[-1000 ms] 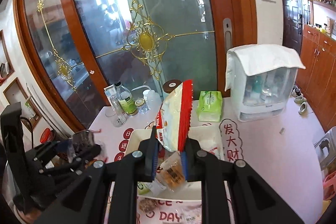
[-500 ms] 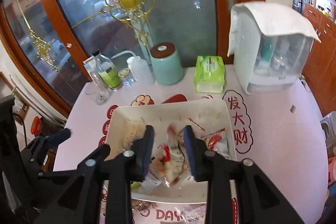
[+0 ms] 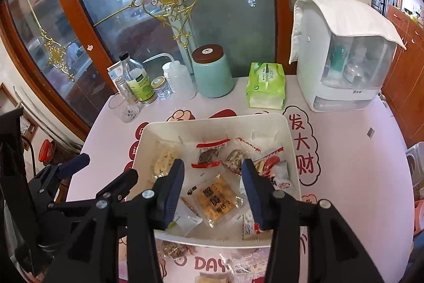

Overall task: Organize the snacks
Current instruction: 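Lift both packs over the tray and release them inside, then move both grippers back to the clear snack bags on the table, then grasp clear nut-cluster bag with left gripper while right grasps clear puffed-snack bag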

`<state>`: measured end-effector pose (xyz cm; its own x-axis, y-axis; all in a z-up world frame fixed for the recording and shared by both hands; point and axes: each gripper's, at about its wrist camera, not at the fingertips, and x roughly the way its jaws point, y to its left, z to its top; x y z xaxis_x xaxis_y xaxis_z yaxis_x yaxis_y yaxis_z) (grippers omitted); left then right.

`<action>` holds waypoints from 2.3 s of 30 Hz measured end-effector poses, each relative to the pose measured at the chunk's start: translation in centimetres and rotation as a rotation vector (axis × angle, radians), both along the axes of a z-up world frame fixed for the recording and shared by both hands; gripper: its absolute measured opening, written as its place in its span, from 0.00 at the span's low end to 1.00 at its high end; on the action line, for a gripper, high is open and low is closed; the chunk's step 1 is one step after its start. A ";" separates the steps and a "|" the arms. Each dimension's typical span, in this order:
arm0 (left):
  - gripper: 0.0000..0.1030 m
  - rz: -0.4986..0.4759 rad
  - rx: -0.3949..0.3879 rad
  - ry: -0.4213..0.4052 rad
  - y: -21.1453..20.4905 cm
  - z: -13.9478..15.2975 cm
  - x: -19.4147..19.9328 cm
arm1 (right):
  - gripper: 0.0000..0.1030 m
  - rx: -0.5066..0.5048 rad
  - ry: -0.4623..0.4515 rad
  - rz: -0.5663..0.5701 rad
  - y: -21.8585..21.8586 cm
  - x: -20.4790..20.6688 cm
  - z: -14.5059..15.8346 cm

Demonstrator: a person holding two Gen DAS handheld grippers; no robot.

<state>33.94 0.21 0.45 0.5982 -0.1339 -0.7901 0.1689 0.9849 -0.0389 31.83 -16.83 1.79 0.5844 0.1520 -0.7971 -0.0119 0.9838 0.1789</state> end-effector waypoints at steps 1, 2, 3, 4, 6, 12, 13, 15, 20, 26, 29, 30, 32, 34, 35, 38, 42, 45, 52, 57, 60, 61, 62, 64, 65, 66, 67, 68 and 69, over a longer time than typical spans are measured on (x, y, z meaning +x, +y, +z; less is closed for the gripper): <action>0.94 -0.003 0.000 -0.005 -0.1 0.2 -0.2 | 0.45 0.001 -0.001 0.003 0.0 -0.3 0.1; 0.94 -0.007 0.001 -0.011 -0.1 0.4 -0.5 | 0.44 0.003 -0.001 0.008 0.1 -0.4 0.2; 0.94 -0.011 0.001 -0.015 -0.2 0.6 -0.8 | 0.44 0.006 0.000 0.014 0.1 -0.7 0.2; 0.94 -0.014 0.001 -0.019 -0.3 0.9 -1.1 | 0.44 0.009 0.002 0.020 0.1 -1.0 0.3; 0.94 -0.025 0.005 -0.024 -0.4 1.2 -2.0 | 0.44 0.015 0.001 0.024 0.1 -1.6 0.5; 0.94 -0.055 0.026 -0.040 -0.5 1.8 -5.0 | 0.44 0.031 -0.004 0.028 -0.5 -4.7 0.7; 0.94 -0.059 0.029 -0.043 -0.5 1.8 -5.6 | 0.44 0.035 -0.002 0.026 -0.6 -5.3 0.7; 0.94 -0.071 0.033 -0.045 -0.3 1.7 -6.8 | 0.44 0.041 0.001 0.023 -0.9 -6.4 0.6; 0.94 -0.090 0.054 -0.041 0.2 1.0 -9.8 | 0.44 0.046 0.024 0.028 -1.4 -9.6 -0.3; 0.94 -0.106 0.070 -0.036 1.1 -0.6 -13.2 | 0.47 0.038 0.065 0.036 -1.3 -12.9 -2.3; 0.94 -0.125 0.073 -0.019 1.5 -1.8 -14.6 | 0.48 0.037 0.088 0.039 -1.0 -14.5 -3.6; 0.94 -0.130 0.076 -0.014 1.7 -2.4 -15.1 | 0.48 0.033 0.094 0.040 -1.0 -14.7 -4.0; 0.94 -0.142 0.082 -0.003 1.8 -3.4 -15.7 | 0.49 0.031 0.118 0.042 -0.8 -15.4 -5.3; 0.94 -0.150 0.087 0.015 1.9 -4.6 -16.0 | 0.49 0.039 0.155 0.043 -0.6 -16.0 -6.9; 0.94 -0.155 0.085 0.028 1.9 -5.2 -16.1 | 0.49 0.042 0.171 0.044 -0.4 -16.2 -7.7; 0.94 -0.172 0.071 0.084 2.1 -7.4 -15.9 | 0.49 0.045 0.228 0.041 0.1 -16.6 -10.3; 0.94 -0.205 0.067 0.147 2.0 -10.5 -15.2 | 0.49 0.038 0.300 0.037 1.1 -16.9 -14.2; 0.94 -0.201 0.080 0.174 1.8 -12.4 -14.2 | 0.49 0.030 0.350 0.045 2.0 -16.8 -16.7; 0.94 -0.160 0.044 0.248 1.2 -16.4 -10.8 | 0.49 -0.017 0.390 0.058 3.6 -16.3 -19.8; 0.94 -0.146 0.059 0.243 0.0 -18.0 -9.2 | 0.55 -0.023 0.412 0.059 4.0 -15.9 -21.1; 0.91 -0.139 0.077 0.250 -0.6 -19.0 -8.5 | 0.55 -0.045 0.396 0.071 4.4 -16.0 -21.2; 0.87 -0.139 0.080 0.253 -0.7 -19.3 -8.3 | 0.55 -0.055 0.390 0.076 4.6 -16.1 -21.2; 0.83 -0.141 0.077 0.257 -0.9 -19.6 -8.2 | 0.55 -0.060 0.384 0.079 4.7 -16.0 -21.2; 0.74 -0.150 0.064 0.271 -1.1 -20.1 -8.0 | 0.55 -0.064 0.376 0.080 4.9 -16.1 -21.2; 0.69 -0.156 0.067 0.278 -1.4 -20.3 -7.9 | 0.55 -0.064 0.374 0.080 4.9 -16.1 -21.2; 0.67 -0.160 0.075 0.265 -1.5 -20.3 -8.0 | 0.55 -0.065 0.373 0.079 4.9 -16.1 -21.2; 0.58 -0.176 0.073 0.261 -1.8 -20.3 -8.1 | 0.55 -0.066 0.372 0.079 5.2 -16.1 -21.3; 0.46 -0.192 0.067 0.255 -2.0 -20.1 -8.3 | 0.54 -0.067 0.370 0.077 5.2 -16.2 -21.3; 0.45 -0.199 0.074 0.252 -2.3 -20.0 -8.4 | 0.50 -0.066 0.368 0.076 5.2 -16.3 -21.3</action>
<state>25.53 -2.05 -19.57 0.3506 -0.1650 -0.9219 0.3526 0.9352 -0.0333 15.50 -11.63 -19.48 0.2467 0.1250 -0.9610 -0.0319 0.9922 0.1208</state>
